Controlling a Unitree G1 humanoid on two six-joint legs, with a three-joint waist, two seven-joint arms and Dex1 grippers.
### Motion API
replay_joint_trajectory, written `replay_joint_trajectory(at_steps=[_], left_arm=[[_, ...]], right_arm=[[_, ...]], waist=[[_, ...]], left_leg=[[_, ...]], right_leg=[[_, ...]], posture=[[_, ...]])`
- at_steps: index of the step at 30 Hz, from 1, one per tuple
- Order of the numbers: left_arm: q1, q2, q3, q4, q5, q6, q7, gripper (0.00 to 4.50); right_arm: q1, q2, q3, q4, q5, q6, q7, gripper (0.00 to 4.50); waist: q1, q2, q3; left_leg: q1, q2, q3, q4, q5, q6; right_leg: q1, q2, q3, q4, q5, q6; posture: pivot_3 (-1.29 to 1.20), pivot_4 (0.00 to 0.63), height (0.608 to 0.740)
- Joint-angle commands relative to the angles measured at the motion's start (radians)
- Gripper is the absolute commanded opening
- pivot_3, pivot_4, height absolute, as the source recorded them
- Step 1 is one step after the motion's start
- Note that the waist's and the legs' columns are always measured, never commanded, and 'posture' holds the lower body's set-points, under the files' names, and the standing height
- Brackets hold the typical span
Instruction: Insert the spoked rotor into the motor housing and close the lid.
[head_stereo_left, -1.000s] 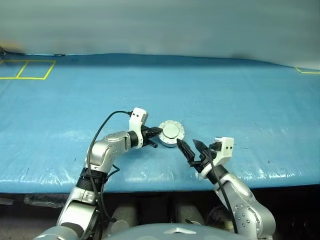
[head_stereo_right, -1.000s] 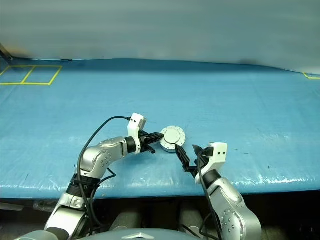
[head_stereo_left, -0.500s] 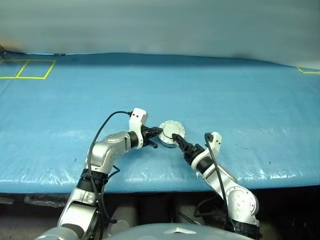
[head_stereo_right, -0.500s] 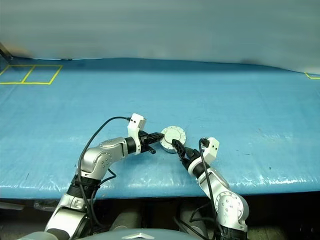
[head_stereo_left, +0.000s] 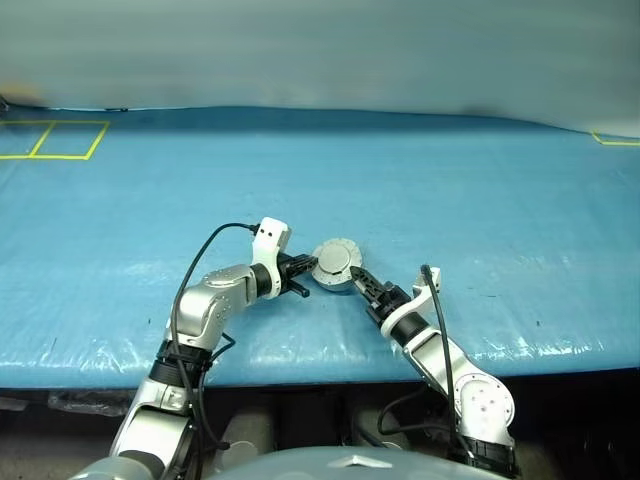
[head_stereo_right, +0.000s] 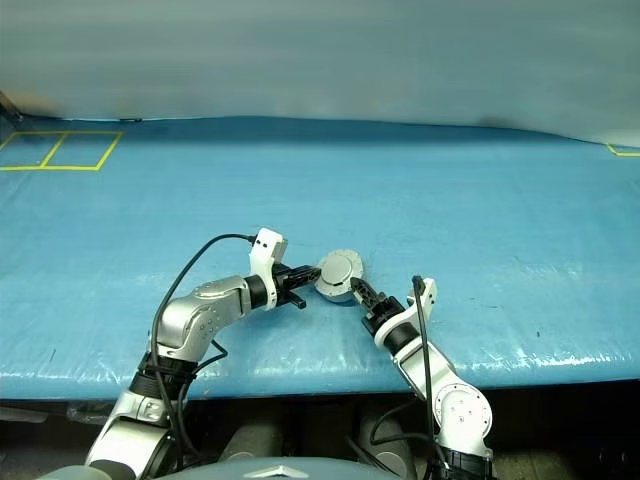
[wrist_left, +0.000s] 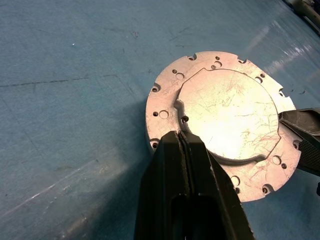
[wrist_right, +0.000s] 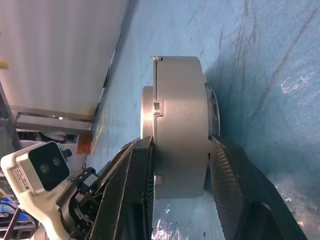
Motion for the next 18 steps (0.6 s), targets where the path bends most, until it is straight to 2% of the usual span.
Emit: replay_joint_trajectory(at_steps=[1,9,18], left_arm=[[0.022,-0.007,-0.024,0.020,0.010,0.023,-0.002,0.00],[0.023,-0.009,-0.021,0.021,0.014,0.022,-0.006,0.00],[0.031,-0.010,-0.007,0.009,0.009,0.024,-0.013,0.00]], right_arm=[[0.024,0.030,0.055,0.002,-0.007,0.013,-0.009,1.22],[0.043,0.001,0.106,0.002,-0.025,0.034,0.025,1.22],[0.031,0.022,0.112,0.012,-0.059,-0.003,0.053,1.22]], waist=[[0.000,0.000,0.000],[-0.003,0.000,0.000],[-0.010,0.000,0.000]], left_leg=[[0.000,0.000,0.000,0.000,0.000,0.000],[0.000,0.001,0.000,0.000,0.000,0.000],[0.001,0.001,0.000,0.000,0.001,-0.001]], right_leg=[[0.000,0.000,0.000,0.000,0.000,0.000],[0.000,0.000,0.000,0.000,0.000,0.000],[0.000,0.001,0.000,0.000,0.000,0.000]], posture=[[0.00,0.150,0.740],[0.00,0.150,0.740],[0.00,0.150,0.740]])
